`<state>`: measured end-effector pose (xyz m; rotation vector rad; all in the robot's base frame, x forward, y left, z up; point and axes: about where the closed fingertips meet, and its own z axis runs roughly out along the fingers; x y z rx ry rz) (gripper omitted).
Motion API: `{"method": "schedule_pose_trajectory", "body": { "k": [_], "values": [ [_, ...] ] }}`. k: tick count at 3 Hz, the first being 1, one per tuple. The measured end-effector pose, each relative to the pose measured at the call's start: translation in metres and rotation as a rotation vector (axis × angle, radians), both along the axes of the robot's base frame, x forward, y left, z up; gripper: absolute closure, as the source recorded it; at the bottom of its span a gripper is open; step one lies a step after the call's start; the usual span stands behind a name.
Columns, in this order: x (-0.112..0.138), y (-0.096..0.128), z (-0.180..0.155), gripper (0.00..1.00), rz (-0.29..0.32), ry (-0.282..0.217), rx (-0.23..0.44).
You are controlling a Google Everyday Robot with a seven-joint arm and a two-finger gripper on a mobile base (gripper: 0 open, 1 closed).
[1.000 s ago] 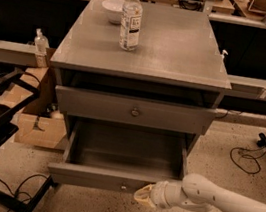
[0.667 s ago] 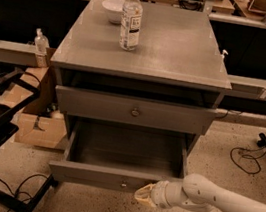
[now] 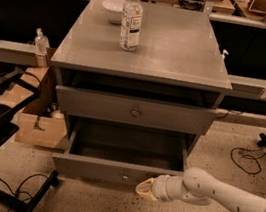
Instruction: Close middle drawer
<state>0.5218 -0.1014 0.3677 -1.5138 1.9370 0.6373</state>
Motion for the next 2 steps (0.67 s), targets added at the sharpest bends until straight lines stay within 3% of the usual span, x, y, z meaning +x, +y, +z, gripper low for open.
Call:
{"method": "schedule_pose_trajectory", "body": {
  "k": [1, 2],
  "values": [
    [0.0338, -0.0079, 0.0009, 1.00, -0.008, -0.002, -0.008],
    [0.0344, -0.0091, 0.0008, 1.00, -0.009, -0.002, -0.009]
  ]
}}
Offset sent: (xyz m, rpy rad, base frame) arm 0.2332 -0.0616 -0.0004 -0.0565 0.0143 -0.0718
